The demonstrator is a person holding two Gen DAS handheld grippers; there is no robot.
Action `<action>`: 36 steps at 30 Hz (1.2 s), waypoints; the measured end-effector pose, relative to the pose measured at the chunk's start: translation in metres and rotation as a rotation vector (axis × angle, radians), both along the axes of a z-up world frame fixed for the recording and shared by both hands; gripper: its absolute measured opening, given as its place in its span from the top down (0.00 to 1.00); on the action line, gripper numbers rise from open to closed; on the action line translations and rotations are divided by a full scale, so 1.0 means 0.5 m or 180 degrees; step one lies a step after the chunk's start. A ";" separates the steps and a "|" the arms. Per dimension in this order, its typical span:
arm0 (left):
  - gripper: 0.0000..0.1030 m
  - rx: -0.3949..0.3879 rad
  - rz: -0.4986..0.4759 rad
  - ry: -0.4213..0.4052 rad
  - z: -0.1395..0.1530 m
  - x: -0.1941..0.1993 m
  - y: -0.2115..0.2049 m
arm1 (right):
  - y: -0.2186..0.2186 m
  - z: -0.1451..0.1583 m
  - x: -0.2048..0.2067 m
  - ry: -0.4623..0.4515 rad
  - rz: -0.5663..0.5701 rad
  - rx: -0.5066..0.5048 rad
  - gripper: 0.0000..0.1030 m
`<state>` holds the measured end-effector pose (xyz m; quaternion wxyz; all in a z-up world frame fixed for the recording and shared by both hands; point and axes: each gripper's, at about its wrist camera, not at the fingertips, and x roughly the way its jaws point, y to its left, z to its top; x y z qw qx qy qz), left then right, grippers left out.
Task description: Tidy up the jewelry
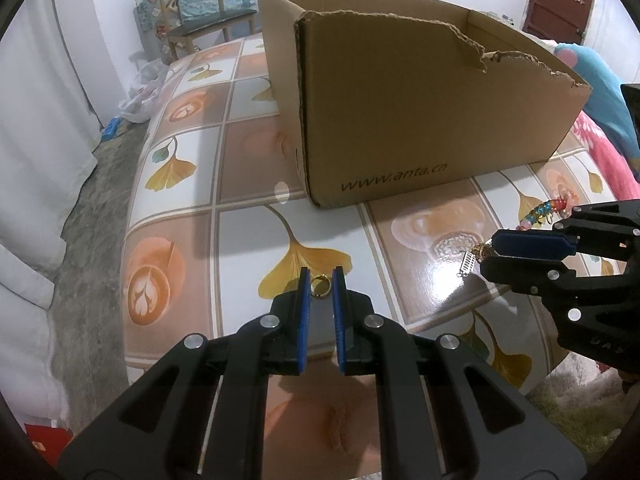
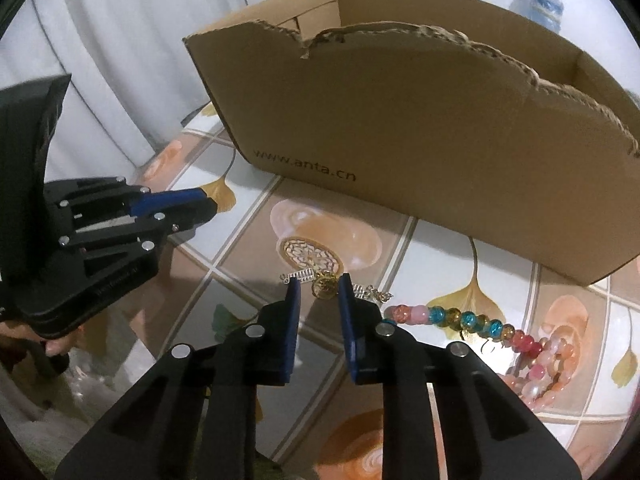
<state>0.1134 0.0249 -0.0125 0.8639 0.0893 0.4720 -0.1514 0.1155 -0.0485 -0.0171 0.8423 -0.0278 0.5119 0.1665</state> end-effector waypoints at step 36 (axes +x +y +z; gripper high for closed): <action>0.90 0.0009 -0.0017 -0.0012 0.003 0.001 -0.002 | -0.007 -0.002 0.013 0.0099 0.0024 0.0091 0.91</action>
